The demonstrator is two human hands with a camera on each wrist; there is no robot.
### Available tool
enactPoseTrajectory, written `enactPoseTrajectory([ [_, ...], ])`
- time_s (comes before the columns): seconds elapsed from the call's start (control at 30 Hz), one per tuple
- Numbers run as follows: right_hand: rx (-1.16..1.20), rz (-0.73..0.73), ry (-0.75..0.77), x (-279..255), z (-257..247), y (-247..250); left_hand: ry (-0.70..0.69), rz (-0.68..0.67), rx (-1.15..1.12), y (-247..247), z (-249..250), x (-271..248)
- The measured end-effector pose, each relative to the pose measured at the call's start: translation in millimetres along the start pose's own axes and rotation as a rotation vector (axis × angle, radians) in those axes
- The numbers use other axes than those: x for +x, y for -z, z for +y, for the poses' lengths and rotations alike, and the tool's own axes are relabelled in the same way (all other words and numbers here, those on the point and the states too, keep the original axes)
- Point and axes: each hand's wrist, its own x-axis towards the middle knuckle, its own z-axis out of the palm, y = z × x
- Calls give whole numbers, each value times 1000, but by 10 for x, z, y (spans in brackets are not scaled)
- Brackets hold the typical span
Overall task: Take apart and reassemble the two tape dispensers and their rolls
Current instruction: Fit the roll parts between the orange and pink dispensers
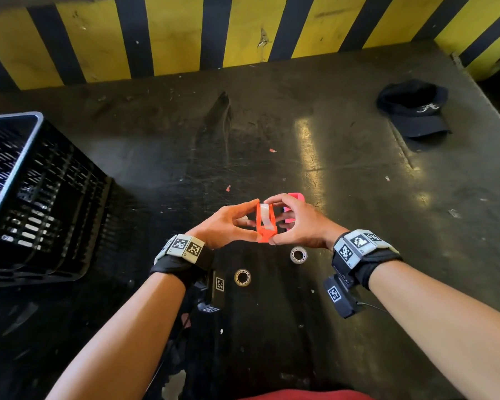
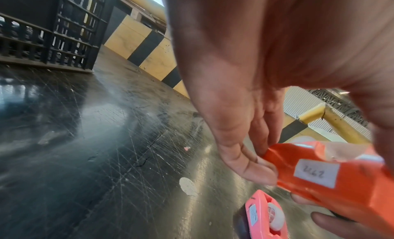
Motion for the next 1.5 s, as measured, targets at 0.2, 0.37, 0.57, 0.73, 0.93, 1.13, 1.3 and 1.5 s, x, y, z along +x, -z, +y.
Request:
enactPoseTrajectory([
  [0.2, 1, 40, -9, -27, 57, 31, -92, 52, -79, -67, 37, -52],
  [0.37, 24, 72, -34, -1, 118, 31, -264, 175, 33, -215, 137, -91],
  [0.57, 27, 85, -40, 1, 100, 34, -297, 274, 192, -269, 130, -47],
  [0.73, -5, 96, -34, 6, 51, 47, -320, 313, 240, -280, 140, -68],
  [0.93, -4, 103, -38, 3, 53, 32, -341, 325, 205, -276, 132, -67],
  [1.13, -3, 89, -37, 6, 55, 40, -373, 310, 159, -251, 56, -60],
  [1.3, -1, 113, -13, 58, 91, 58, -443, 292, 205, -281, -31, -64],
  [1.5, -23, 107, -2, 55, 115, 98, -378, 294, -107, -318, -26, -65],
])
